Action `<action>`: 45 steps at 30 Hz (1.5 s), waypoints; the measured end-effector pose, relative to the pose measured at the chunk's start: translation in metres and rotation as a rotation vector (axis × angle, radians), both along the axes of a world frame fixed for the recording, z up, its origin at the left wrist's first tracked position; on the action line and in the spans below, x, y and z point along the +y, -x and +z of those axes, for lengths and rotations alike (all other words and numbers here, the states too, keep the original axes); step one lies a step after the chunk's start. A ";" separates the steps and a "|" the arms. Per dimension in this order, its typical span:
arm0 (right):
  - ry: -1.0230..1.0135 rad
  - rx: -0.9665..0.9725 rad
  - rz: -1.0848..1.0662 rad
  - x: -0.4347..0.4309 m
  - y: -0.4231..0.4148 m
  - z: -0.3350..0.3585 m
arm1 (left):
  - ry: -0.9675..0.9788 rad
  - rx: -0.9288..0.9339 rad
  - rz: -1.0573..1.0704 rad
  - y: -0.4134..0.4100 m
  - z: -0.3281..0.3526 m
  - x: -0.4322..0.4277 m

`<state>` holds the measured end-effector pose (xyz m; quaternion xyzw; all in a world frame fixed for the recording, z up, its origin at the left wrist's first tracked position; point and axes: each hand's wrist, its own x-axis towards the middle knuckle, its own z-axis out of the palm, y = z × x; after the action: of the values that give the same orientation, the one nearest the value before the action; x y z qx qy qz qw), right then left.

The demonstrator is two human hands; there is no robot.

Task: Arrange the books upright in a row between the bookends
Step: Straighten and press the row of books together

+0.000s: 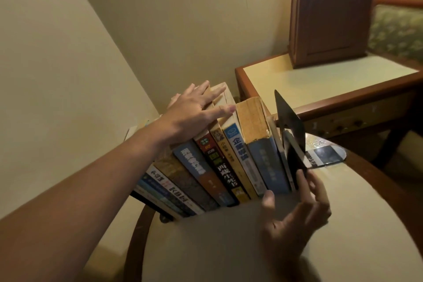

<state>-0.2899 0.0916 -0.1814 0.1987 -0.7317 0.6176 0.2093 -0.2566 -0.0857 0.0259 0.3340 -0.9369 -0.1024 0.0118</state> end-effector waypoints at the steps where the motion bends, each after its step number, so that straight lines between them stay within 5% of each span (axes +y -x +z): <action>1: 0.010 -0.028 -0.015 0.002 0.002 0.000 | 0.009 -0.004 -0.005 0.000 -0.001 -0.001; 8: -0.028 -0.297 0.136 -0.011 0.000 -0.008 | 0.010 0.014 -0.014 -0.001 -0.003 -0.003; 14: -0.059 -0.342 0.120 -0.025 0.009 -0.001 | -0.002 0.035 -0.017 -0.001 -0.005 -0.004; 45: 0.084 -0.232 0.381 -0.025 0.030 -0.006 | -0.032 0.080 -0.005 -0.001 -0.002 0.004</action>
<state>-0.3203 0.0666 -0.1875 0.2520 -0.6735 0.6948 0.0111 -0.2552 -0.0819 0.0238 0.3272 -0.9349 -0.1305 0.0438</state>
